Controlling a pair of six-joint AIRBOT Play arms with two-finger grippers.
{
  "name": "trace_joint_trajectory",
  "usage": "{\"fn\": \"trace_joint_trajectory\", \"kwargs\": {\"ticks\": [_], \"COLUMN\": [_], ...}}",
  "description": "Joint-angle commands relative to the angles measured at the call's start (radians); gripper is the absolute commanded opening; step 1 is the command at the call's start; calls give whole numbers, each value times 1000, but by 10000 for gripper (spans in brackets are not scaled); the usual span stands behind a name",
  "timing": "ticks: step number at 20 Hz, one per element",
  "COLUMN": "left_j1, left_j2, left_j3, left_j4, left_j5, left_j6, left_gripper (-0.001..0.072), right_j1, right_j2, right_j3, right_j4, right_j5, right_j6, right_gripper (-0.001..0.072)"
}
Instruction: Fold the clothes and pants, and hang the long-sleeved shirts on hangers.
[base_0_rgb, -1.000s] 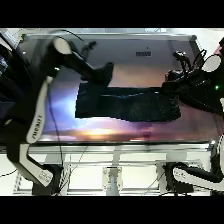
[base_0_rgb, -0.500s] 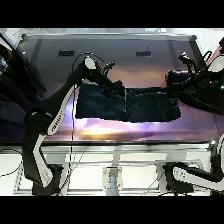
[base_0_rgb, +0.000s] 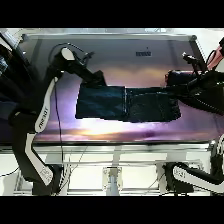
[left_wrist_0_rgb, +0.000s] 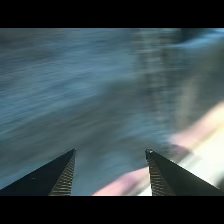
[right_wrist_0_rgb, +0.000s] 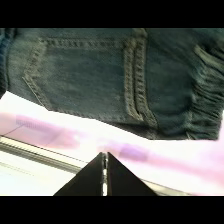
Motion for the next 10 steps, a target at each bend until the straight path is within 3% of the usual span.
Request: {"fn": "trace_joint_trajectory", "kwargs": {"ticks": [1, 2, 6, 9, 10], "left_j1": [96, 118, 184, 223, 227], "left_j2": [19, 19, 19, 19, 19], "left_j3": [-31, -55, -157, -217, -235], "left_j4": [150, 150, 154, 146, 147], "left_j5": [-72, -64, -42, -42, -37], "left_j6": [-7, -18, -18, -13, -12], "left_gripper": [518, 519, 641, 646, 680], "right_j1": [-74, -101, -187, -201, -201], "right_j2": [34, 53, 160, 228, 242], "right_j3": [-27, -60, -246, -361, -385], "right_j4": [-6, -6, -6, -5, -5], "right_j5": [27, 27, -31, -68, -77], "right_j6": [-21, -21, -22, -22, -22], "right_gripper": [30, 31, 31, 31, 31]}}
